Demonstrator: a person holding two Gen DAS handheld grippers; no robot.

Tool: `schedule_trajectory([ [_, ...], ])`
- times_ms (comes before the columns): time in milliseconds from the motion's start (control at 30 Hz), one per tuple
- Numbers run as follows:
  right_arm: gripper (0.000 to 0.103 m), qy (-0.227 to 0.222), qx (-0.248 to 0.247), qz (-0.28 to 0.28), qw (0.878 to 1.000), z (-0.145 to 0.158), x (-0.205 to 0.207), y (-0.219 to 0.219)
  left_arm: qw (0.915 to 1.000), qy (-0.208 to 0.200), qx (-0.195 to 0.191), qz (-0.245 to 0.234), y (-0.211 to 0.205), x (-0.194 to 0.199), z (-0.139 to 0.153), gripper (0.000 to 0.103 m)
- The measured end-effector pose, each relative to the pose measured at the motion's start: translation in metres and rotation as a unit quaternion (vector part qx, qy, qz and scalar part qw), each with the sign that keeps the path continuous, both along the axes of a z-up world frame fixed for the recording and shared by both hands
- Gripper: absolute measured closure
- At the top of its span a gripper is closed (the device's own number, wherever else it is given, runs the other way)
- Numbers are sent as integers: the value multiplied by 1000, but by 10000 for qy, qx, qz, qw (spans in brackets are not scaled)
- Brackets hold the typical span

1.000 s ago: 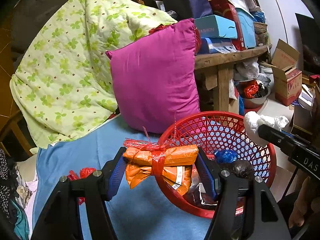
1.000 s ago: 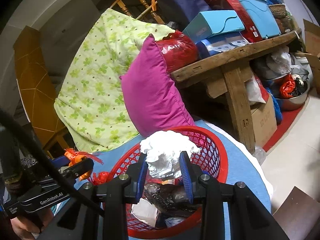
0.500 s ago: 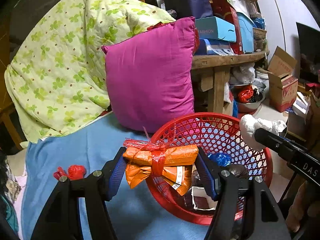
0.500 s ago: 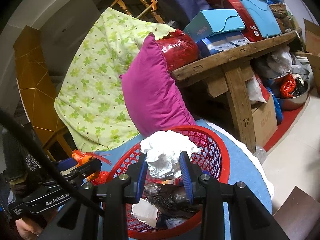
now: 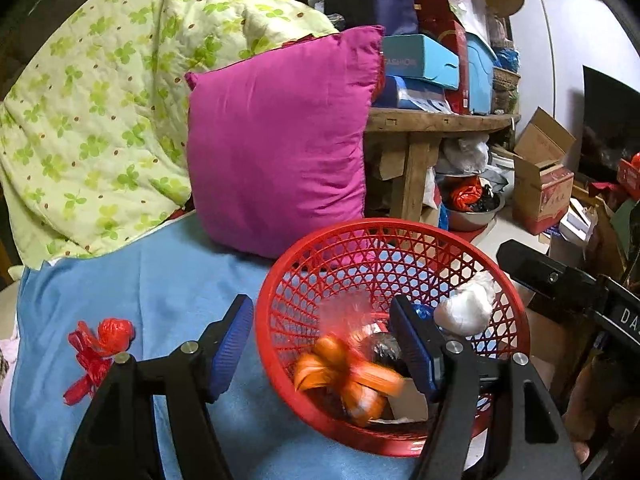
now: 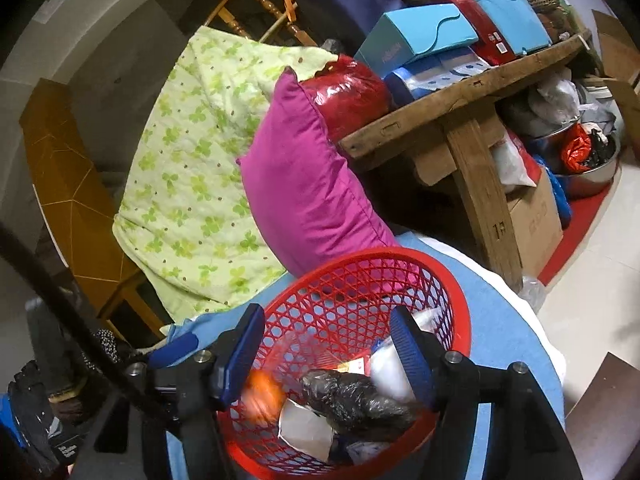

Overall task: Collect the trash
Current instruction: 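Carry the tissue and orange package over the red basket and open both tools, then move both tools back toward the red plastic bags on the blanket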

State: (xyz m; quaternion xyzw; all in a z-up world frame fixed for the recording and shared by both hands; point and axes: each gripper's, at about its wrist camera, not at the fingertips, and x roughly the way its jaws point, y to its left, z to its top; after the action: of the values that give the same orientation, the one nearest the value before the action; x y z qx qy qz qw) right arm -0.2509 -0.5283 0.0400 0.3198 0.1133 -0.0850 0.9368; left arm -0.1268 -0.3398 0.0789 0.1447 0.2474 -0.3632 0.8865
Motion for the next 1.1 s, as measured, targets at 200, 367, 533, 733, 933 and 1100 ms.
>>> schedule_trajectory([
  [200,34,-80,-121,57,9999,5,5,10,9997,-9,-175,197,20,6,6,31],
  [367,34,-115,-433,232,9987,12,13,32,9977,1,-137,667,59,19,-1,31],
  [533,34,-241,-895,524,9943,21,23,66,9895,65,91,1438,120,39,-20,31],
  [733,34,-433,-1665,1060,9794,30,37,125,9747,28,265,2219,184,57,-36,31],
  [933,34,-195,-2096,1752,9618,24,66,179,9595,226,233,2799,249,75,-57,31],
  [1100,34,327,-2084,2125,9541,11,104,212,9530,417,201,2995,280,88,-74,31],
])
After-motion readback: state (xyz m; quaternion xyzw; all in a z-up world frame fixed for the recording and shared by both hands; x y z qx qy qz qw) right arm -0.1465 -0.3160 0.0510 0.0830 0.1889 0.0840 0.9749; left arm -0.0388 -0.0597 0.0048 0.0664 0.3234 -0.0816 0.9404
